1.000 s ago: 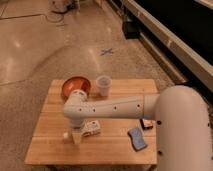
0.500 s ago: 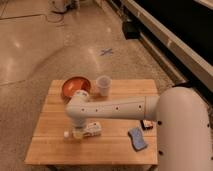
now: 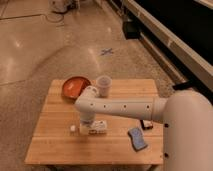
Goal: Stand the bottle upright
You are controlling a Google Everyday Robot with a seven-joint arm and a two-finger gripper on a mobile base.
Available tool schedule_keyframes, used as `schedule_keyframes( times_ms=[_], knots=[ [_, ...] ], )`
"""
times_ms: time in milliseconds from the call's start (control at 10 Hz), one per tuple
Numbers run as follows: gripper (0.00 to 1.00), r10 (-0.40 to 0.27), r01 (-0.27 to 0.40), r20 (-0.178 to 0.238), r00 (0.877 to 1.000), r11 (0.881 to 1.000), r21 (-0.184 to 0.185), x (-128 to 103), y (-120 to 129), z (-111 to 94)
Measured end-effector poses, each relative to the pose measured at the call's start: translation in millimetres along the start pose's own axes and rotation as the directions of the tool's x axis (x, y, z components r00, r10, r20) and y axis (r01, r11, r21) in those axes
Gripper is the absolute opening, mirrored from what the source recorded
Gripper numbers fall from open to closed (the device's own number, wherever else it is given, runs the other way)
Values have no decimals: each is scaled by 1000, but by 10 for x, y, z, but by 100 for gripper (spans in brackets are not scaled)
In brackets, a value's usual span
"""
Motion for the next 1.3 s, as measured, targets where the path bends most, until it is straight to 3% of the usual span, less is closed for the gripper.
schedule_keyframes(
  times_ms=[400,500,1100,1300],
  knots=[
    [0,105,-105,-15,994,994,-9,-431,276,-60],
    [5,124,-124,-18,992,992,-13,-533,328,-79],
    [63,184,-184,-7,983,982,-43,-1065,515,-213],
    [71,179,-179,5,984,982,-53,-1155,531,-254]
  ],
)
